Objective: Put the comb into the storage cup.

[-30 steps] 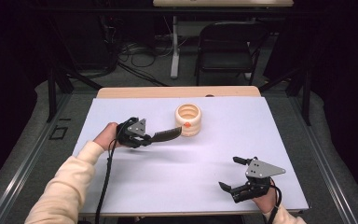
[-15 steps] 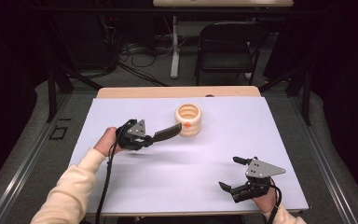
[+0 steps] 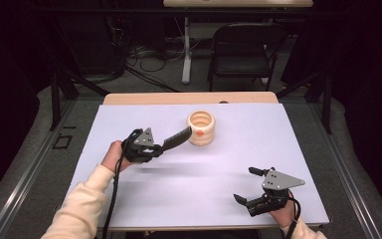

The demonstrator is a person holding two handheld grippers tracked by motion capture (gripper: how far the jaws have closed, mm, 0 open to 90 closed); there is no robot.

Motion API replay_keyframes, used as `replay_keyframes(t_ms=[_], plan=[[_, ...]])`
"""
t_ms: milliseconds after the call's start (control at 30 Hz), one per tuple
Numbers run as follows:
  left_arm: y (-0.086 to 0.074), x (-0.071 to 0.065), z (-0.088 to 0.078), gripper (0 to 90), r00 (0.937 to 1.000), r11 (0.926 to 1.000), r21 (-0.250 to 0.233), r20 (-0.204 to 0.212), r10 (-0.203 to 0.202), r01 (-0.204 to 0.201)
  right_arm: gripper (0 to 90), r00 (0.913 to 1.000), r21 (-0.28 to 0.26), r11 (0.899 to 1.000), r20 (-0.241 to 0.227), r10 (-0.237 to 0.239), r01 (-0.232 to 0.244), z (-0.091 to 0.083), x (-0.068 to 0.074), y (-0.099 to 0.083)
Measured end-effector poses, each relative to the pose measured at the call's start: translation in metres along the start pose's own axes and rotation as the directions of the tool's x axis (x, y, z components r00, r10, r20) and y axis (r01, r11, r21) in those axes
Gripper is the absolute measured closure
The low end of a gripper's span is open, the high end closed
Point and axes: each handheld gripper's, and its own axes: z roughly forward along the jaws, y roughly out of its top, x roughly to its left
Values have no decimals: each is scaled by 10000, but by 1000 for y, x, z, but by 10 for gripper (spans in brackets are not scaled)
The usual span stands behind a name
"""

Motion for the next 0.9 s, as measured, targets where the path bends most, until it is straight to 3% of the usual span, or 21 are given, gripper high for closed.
replay_keyframes(t_ms=[333,567,900], plan=[[1,-1,-2,725,9985,9988,-170,-305,-460,455,4,10000,-21,10000,24,-16,16,0,0,0],[0,0,-1,724,9933,9936,-387,-418,-1074,1058,5,9999,22,10000,107,-52,52,-1,0,0],[0,-1,0,725,9875,9866,-723,-477,-1502,1466,0,10000,-22,10000,50,8,-8,-1,0,0]])
